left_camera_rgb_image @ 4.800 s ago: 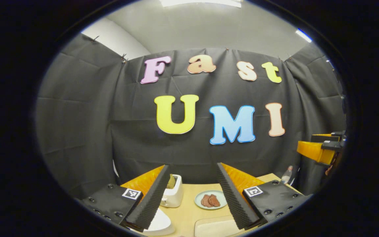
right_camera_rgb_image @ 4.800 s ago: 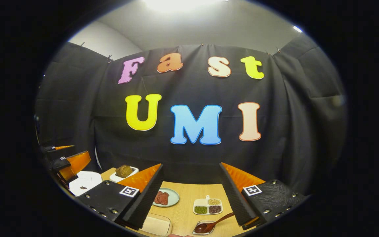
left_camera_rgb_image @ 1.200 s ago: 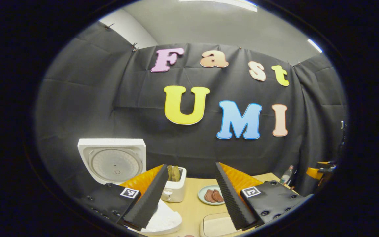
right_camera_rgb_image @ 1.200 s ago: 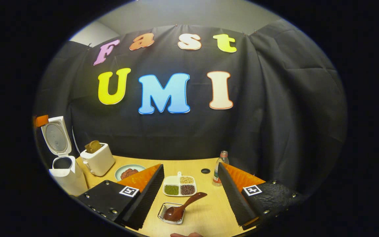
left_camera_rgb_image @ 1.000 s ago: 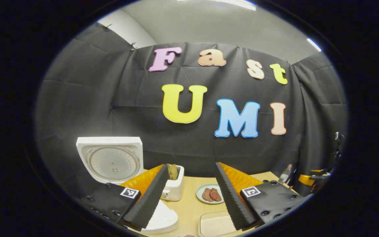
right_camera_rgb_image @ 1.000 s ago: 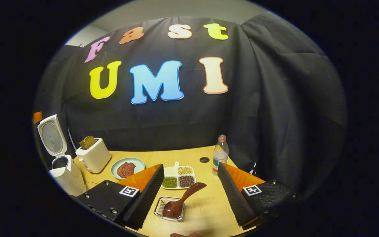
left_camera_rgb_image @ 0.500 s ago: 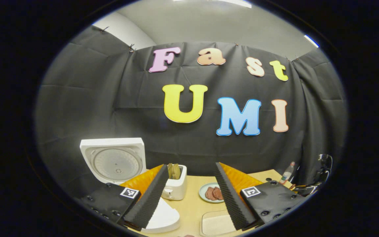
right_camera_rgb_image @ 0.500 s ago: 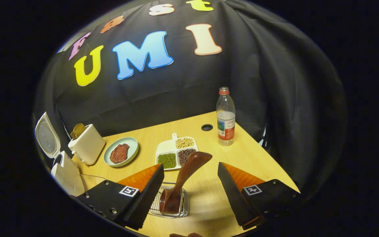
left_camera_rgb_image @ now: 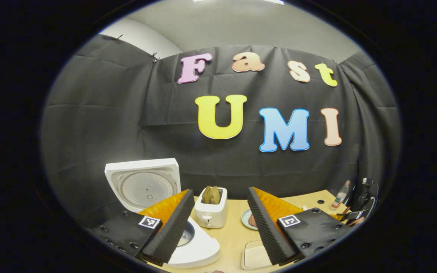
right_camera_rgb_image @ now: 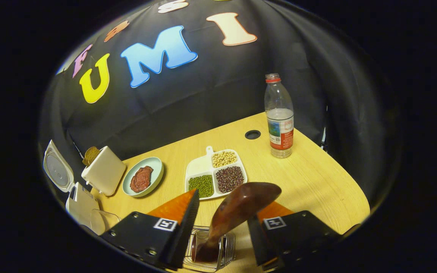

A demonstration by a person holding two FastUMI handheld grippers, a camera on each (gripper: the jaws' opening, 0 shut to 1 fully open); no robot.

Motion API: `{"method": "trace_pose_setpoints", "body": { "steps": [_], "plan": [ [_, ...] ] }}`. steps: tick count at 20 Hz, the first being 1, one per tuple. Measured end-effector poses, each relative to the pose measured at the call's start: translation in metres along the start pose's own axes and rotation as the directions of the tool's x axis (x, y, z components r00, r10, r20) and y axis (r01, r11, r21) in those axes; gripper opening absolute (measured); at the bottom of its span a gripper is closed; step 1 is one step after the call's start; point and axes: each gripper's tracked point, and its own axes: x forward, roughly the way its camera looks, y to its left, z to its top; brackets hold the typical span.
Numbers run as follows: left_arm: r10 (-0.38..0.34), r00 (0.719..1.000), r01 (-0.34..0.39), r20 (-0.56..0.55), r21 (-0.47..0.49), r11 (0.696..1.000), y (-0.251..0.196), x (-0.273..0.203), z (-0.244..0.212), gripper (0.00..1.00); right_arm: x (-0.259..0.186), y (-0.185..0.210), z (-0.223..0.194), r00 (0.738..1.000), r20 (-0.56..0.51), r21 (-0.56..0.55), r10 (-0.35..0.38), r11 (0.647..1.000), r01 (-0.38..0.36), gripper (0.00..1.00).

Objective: Close the left gripper, press the button to open the rice cooker; take a wooden spoon from the chopstick holder with the right hand, scoop a spoonful of rice and pour it into the rice cooker, then put the wooden spoon back into the chopstick holder.

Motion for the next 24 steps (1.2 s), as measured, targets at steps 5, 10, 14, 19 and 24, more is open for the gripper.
{"method": "trace_pose_setpoints", "body": {
  "steps": [5,10,14,19,24],
  "plan": [
    [-0.001,1.000,0.001,-0.006,-0.015,1.000,-0.004,0.005,-0.004,0.98,-0.012,0.017,-0.002,0.999,-0.023,0.056,0.046,0.997,-0.045,0.22],
    [-0.024,1.000,0.024,0.019,-0.012,1.000,-0.015,0.005,0.002,0.99,-0.041,0.039,0.023,0.997,0.026,0.000,0.067,0.998,-0.067,0.18],
    [-0.045,0.998,0.046,0.040,-0.019,0.999,-0.020,-0.001,0.004,0.99,-0.070,0.050,0.055,0.995,0.068,0.009,0.074,0.997,-0.075,0.18],
    [-0.060,0.996,0.063,0.063,-0.035,0.997,-0.015,-0.011,0.009,0.99,-0.114,0.085,0.094,0.978,0.162,0.016,0.130,0.991,-0.135,0.18],
    [-0.068,0.994,0.072,0.080,-0.038,0.997,-0.005,-0.020,0.010,0.97,-0.134,0.151,0.098,0.953,0.170,-0.022,0.251,0.968,-0.251,0.13]
  ]
}}
